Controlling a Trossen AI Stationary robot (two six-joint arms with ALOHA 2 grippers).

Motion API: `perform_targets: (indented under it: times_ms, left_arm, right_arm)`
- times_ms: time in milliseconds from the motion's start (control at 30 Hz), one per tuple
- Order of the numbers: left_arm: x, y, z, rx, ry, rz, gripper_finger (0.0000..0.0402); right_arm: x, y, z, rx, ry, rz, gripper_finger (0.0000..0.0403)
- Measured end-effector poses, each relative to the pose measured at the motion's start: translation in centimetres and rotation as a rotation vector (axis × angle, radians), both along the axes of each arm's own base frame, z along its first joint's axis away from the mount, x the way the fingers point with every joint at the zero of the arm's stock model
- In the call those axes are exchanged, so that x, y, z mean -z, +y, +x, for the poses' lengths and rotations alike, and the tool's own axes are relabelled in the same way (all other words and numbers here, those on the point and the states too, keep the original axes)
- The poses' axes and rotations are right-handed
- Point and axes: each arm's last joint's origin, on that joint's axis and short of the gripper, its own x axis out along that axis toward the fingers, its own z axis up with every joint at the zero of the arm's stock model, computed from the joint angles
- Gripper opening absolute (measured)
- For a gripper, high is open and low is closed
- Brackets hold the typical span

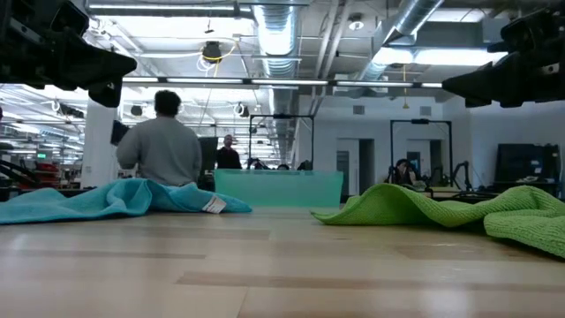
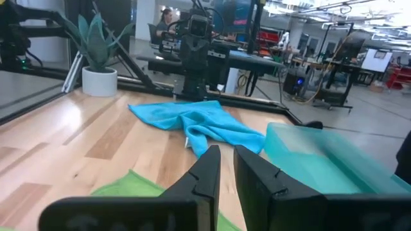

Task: Roll microfiber towels into tight, uniform cylinder then place into a basket
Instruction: Fold the blue microfiber cloth

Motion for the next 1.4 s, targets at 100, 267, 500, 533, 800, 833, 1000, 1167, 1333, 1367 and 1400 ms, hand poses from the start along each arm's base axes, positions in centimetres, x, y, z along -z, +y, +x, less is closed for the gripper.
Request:
perform_targets:
  times_ms: [100,267,500,533,800,833,1000,1167,1333,1367,1400]
  left_arm:
    - [0.0,0.0,0.0,0.000,0.000,0.000,0.0000]
    - [0.0,-0.1,0.0,0.037,0.003,0.001,0.0001]
    - [0.1,-0.2,0.0,0.059,0.011,-0.007,0.0053]
    - [0.1,-0.1,0.0,0.053,0.010,-0.006,0.0066]
    - [0.0,0.0,0.0,0.016,0.000,0.012,0.0170]
    - [-0.1,0.0,0.0,0.007,-0.007,0.021,0.0177]
    - [-1.7,0.1,-0.2,-0.031,-0.167,0.075,0.0191]
    - [-5.2,0.1,-1.1,-0.038,-0.288,0.170,0.0192]
    - [-8.6,0.2,-1.5,-0.042,-0.288,0.210,0.0192]
    - [-9.2,0.2,-1.4,-0.039,-0.264,0.212,0.0192]
    - [-9.7,0.1,-1.1,-0.038,-0.224,0.216,0.0192]
  right_arm:
    - [0.0,0.0,0.0,0.000,0.000,-0.001,0.0069]
    - [0.0,0.0,0.0,-0.001,0.000,-0.002,0.0069]
    - [0.0,0.0,0.0,0.000,0.000,-0.002,0.0069]
    - [0.0,0.0,0.0,0.000,0.000,-0.002,0.0069]
    - [0.0,0.0,0.0,0.000,0.000,-0.001,0.0069]
    - [0.0,0.0,0.0,0.000,0.000,-0.001,0.0069]
    - [0.0,0.0,0.0,-0.001,0.000,-0.016,0.0069]
    - [0.0,0.0,0.0,-0.001,0.000,-0.017,0.0069]
    - [-0.1,0.0,0.0,-0.001,-0.007,-0.016,0.0069]
    - [-0.1,0.0,0.0,0.000,-0.014,0.000,0.0069]
    - [-0.2,0.0,0.0,0.000,-0.021,0.027,0.0069]
